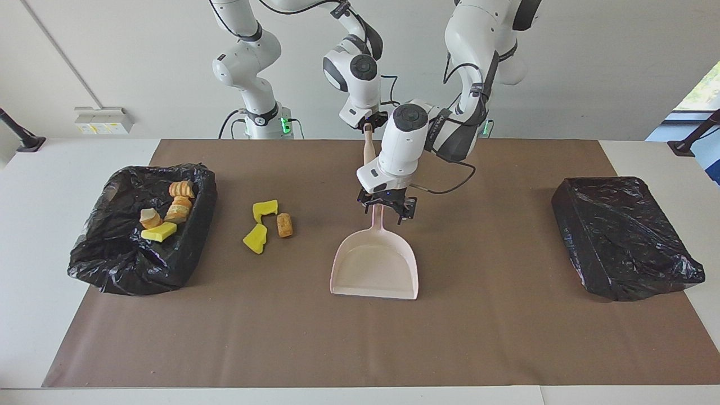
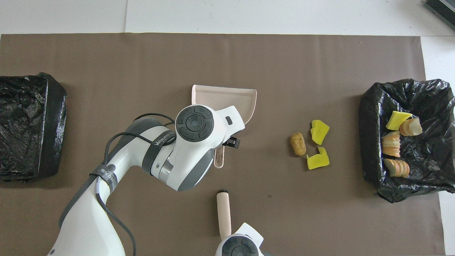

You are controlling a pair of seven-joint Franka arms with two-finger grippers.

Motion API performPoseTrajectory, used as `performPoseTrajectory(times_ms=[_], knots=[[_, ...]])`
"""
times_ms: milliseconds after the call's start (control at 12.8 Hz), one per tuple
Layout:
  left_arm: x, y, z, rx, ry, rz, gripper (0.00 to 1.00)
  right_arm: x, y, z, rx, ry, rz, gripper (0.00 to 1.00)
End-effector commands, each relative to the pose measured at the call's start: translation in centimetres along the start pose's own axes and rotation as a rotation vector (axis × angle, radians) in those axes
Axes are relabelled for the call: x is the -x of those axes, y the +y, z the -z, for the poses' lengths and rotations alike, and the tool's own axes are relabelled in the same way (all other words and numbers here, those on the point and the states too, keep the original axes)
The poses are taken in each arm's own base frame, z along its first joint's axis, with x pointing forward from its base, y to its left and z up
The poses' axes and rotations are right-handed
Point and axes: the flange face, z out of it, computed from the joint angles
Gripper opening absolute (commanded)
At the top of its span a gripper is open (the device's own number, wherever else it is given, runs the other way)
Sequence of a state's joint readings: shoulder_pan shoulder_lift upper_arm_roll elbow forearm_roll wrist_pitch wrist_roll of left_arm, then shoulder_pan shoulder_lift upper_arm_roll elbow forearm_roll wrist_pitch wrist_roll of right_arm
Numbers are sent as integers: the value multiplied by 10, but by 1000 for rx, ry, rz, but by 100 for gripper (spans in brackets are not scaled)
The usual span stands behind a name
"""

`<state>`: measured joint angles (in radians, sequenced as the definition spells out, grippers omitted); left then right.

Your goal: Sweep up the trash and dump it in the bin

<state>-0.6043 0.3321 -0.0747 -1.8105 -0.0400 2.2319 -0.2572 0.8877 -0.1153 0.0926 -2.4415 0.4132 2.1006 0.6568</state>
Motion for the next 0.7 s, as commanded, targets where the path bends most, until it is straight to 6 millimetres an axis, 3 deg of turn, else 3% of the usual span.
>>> performPoseTrajectory(times_ms=[0,234,468,624], knots=[[7,1,-9,-28,14,50,100,-3,22,41,39,-21,28,0],[16,15,-12,-29,5,88,91,-8,72,85,66,-31,28,0],[32,31,-16,-33,-9,102,77,-37,144,124,81,1,6,0],[29,31,-14,-31,-2,104,56,-64,189,149,99,51,-4,0]])
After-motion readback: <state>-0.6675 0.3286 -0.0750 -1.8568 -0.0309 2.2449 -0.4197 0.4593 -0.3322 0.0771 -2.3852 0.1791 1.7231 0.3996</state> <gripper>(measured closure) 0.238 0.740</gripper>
